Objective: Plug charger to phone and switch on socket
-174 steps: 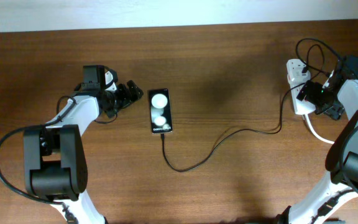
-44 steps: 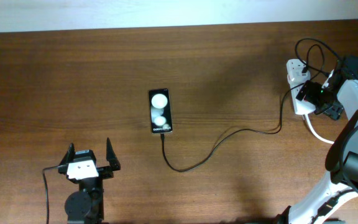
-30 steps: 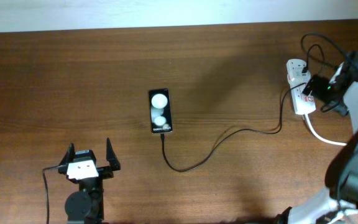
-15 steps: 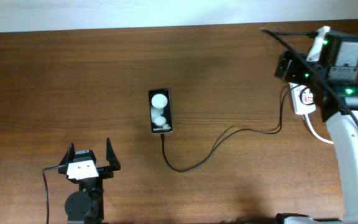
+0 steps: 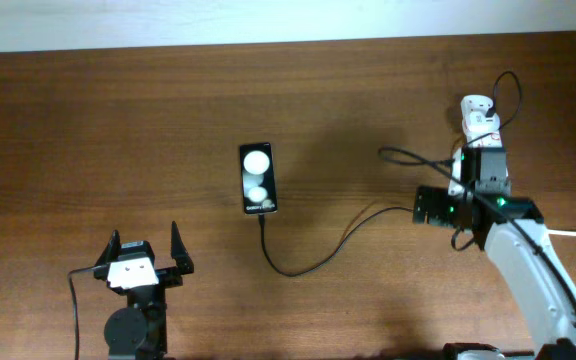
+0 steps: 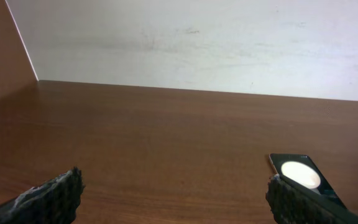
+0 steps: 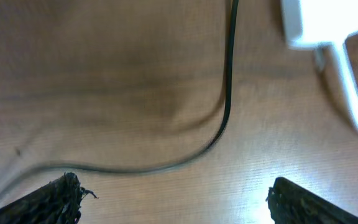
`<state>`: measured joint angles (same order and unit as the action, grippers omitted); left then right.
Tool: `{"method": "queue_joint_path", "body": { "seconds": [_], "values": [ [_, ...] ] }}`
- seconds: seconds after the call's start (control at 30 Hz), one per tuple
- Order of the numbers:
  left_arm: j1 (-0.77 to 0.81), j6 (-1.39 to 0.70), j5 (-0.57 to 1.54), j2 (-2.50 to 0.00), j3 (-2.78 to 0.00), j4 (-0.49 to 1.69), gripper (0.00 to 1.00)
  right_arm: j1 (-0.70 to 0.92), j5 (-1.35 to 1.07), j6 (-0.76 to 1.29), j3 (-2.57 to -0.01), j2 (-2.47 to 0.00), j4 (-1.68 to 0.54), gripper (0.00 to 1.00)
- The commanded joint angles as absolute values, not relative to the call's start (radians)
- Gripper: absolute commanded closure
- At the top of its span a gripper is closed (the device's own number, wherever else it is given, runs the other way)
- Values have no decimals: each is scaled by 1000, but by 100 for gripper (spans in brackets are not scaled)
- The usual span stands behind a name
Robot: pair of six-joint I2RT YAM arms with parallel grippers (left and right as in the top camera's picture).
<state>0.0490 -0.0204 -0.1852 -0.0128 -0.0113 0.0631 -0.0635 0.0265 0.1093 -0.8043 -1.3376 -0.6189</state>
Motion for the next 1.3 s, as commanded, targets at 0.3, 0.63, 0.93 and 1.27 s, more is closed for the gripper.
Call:
{"method": "queue_joint_path", "body": {
  "seconds": [0.3, 0.63, 0.93, 1.27],
  "values": [
    [43, -30, -203, -5, -8, 65, 1, -59, -53, 112, -581, -1269, -323, 1],
    [43, -30, -203, -5, -8, 65, 1, -59, -53, 112, -482, -1225, -216, 1],
    [43, -30, -203, -5, -9, 65, 1, -59, -75, 112, -327, -1139, 95, 1],
    [43, -30, -203, -5, -8, 65, 1, -59, -75, 112, -182, -1052, 198, 1]
  ]
}}
